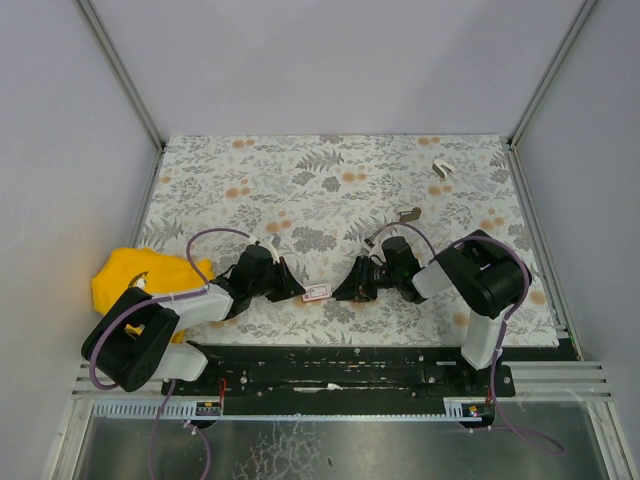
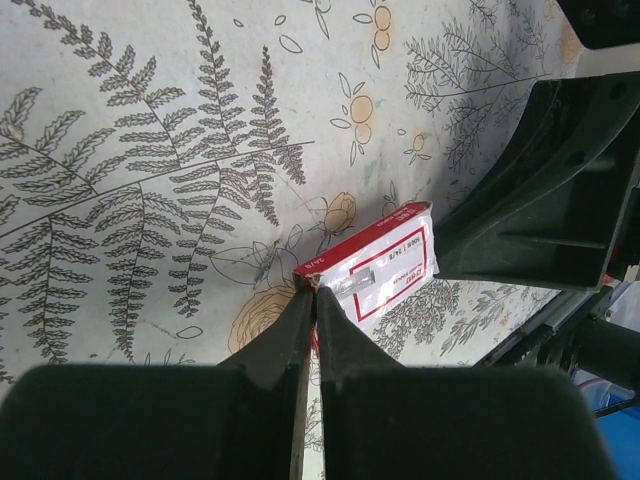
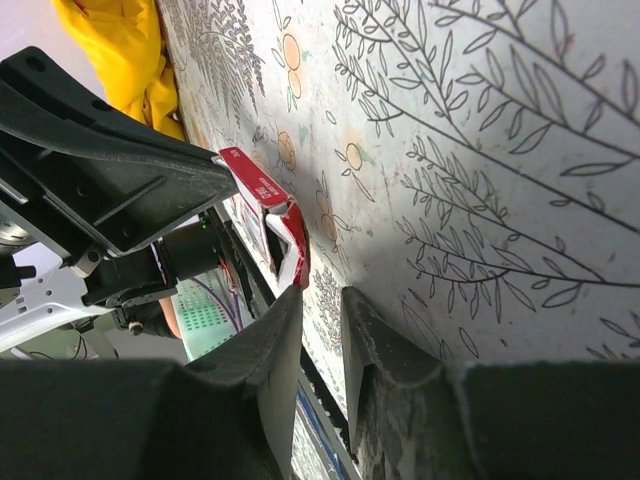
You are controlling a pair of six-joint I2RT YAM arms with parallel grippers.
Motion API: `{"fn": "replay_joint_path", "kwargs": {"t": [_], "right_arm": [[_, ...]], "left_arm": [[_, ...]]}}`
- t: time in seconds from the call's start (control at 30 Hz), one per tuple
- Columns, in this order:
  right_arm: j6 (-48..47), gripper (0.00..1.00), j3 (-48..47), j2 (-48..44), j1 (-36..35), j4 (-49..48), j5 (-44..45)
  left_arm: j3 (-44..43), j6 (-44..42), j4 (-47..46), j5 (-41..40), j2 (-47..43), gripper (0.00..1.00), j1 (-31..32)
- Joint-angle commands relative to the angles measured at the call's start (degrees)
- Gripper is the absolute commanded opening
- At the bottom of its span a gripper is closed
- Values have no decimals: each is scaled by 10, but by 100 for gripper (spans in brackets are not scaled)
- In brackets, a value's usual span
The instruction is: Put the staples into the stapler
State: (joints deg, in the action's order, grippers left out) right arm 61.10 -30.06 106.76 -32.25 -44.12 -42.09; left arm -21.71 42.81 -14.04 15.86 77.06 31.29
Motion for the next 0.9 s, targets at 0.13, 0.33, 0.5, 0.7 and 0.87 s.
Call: {"fn": "replay_joint_path", "kwargs": {"t": [0.13,0.33,0.5,0.7,0.87], "right_arm": [[3,26,-16,4,-8,-11,19],[-1,23,-26,9,-9,-5,18],[-2,24,-33,8,-10,-5,17],[0,26,-36,11,-11,-6,17],[4,26,-36,16,-11,-14,19]], "left_arm": [[8,6,-39,-1,-13,0,7],[11,4,-41,1,-10,0,9],[12,7,-41,2,-5,0,10],[12,10,-46,1,-3,0,12],[14,12,-49,-1,-1,0,13]]}}
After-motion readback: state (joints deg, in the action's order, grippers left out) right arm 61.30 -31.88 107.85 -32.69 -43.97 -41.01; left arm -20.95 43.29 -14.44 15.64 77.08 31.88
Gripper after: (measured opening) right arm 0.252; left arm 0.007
